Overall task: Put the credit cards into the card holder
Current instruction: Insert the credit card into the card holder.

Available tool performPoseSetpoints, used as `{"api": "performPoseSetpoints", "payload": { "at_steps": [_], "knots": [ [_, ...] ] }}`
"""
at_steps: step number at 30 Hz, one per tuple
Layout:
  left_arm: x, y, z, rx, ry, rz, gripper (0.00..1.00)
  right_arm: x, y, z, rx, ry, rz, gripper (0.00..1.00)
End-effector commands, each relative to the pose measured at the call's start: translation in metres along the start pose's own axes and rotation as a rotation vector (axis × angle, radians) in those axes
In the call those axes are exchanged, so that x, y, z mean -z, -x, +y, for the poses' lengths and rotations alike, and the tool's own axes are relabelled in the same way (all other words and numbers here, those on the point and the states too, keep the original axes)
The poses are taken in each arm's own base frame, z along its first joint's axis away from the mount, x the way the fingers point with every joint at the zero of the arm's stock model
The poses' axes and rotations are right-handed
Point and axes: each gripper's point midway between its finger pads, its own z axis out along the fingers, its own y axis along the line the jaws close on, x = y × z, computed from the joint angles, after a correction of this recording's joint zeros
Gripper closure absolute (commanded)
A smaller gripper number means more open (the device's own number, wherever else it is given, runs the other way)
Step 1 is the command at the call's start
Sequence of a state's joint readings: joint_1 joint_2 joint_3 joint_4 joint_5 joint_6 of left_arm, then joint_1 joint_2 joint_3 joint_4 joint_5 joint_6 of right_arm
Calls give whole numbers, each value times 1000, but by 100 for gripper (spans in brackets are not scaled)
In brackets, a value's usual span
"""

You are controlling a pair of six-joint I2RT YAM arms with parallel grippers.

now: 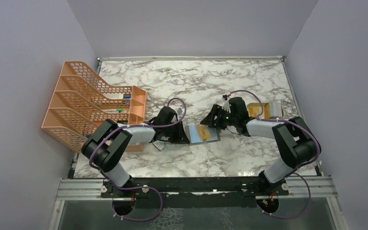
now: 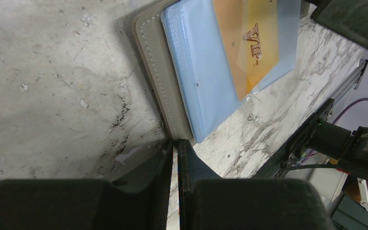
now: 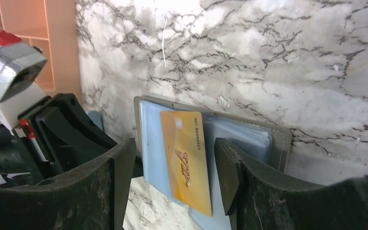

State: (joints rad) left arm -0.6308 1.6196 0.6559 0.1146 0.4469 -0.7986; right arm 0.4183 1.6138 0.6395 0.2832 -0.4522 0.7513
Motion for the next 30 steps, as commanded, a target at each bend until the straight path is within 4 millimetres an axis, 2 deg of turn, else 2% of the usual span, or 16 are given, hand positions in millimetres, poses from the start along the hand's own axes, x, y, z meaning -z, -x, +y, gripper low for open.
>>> {"api": "performPoseSetpoints", "payload": {
  "at_steps": [1, 11, 19, 30],
  "knots": [
    [0, -7, -2, -11, -16, 17, 87, 6, -22, -17, 38, -97, 77, 38],
    [-2, -5, -2, -7, -18, 18, 87, 6, -30, -11, 26, -62, 96, 44],
    [-2, -6, -2, -7, -18, 19, 87, -4, -35, 6, 37, -12, 114, 46],
    [-2, -4, -4, -13, -23, 17, 87, -16, -54, 27, 46, 19, 158, 48]
  ]
}}
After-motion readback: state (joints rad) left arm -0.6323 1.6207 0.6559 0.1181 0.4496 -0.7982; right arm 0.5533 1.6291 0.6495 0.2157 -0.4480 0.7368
